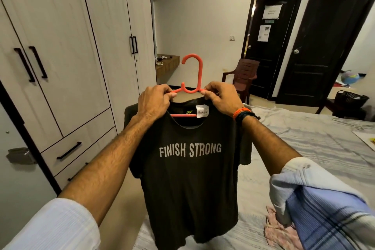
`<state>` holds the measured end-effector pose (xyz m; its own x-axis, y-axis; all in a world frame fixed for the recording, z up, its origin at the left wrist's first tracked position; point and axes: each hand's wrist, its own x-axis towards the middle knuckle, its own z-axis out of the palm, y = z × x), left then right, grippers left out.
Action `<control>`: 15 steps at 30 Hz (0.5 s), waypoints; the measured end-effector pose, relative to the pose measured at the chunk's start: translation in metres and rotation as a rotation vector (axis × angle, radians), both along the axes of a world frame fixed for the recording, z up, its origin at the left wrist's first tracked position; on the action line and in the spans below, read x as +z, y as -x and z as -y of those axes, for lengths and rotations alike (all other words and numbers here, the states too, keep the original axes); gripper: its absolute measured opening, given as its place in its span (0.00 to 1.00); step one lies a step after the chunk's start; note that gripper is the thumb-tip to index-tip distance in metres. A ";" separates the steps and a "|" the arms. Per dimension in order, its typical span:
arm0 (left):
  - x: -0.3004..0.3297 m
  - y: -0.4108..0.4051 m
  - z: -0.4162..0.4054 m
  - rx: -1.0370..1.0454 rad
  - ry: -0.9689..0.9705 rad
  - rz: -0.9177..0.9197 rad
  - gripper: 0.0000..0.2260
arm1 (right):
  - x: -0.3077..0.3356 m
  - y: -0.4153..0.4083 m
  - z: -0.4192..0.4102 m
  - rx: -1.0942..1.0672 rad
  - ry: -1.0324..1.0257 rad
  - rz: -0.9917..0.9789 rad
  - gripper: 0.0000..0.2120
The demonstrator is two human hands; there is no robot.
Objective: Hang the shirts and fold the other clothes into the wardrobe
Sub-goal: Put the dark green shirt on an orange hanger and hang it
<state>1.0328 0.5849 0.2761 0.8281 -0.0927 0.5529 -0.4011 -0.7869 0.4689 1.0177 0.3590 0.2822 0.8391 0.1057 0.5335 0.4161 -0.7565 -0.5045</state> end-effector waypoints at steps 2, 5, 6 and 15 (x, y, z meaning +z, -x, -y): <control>0.003 0.003 -0.006 -0.011 0.001 0.010 0.10 | 0.000 0.004 -0.007 -0.020 -0.026 0.032 0.09; 0.002 0.008 -0.015 -0.030 -0.024 -0.030 0.09 | -0.004 0.012 -0.017 -0.028 -0.023 -0.005 0.10; 0.002 0.009 -0.019 -0.035 -0.024 -0.036 0.08 | -0.006 0.014 -0.020 -0.034 -0.025 -0.006 0.10; 0.006 0.043 -0.040 -0.064 -0.013 -0.070 0.08 | -0.001 0.056 -0.043 -0.068 -0.046 -0.036 0.10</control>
